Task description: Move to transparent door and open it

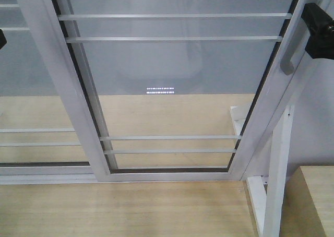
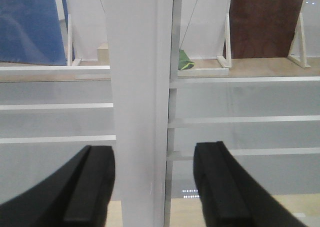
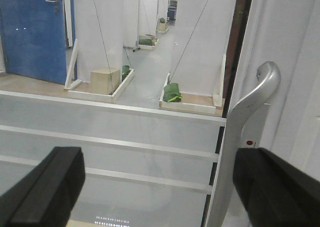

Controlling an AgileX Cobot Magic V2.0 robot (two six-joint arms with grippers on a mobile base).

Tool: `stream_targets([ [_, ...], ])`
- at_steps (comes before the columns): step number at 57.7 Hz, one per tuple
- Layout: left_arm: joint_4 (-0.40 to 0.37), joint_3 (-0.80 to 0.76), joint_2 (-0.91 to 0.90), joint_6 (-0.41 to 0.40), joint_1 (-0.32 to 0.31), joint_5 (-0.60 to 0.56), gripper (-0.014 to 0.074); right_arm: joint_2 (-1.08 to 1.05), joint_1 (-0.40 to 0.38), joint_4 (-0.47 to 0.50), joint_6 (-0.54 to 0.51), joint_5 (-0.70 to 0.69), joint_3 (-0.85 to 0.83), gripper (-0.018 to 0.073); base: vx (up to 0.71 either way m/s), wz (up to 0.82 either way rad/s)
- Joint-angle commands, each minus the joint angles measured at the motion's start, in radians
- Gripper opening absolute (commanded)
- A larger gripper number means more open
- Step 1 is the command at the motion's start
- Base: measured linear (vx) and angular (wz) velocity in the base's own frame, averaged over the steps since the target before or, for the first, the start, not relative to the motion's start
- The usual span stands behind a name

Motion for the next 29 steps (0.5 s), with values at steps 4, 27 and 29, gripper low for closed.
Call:
stream_targets([
  [4, -0.003, -0.036, -0.014, -0.009, -0.001, -0.087, 0.0544, -0.008, -0.011, 0.002, 0.037, -0.076, -0.030, 0.0705, 0.00, 0.00],
  [27, -0.013, -0.036, -0.018, -0.009, -0.001, -0.071, 0.0543, 0.029, -0.204, -0.006, 0.018, 0.025, -0.030, 0.0581, 0.00, 0.00],
  [29, -0.013, -0.036, -0.018, -0.009, -0.001, -0.071, 0.0543, 0.048, -0.203, -0.006, 0.018, 0.003, -0.030, 0.0573, 0.00, 0.00],
])
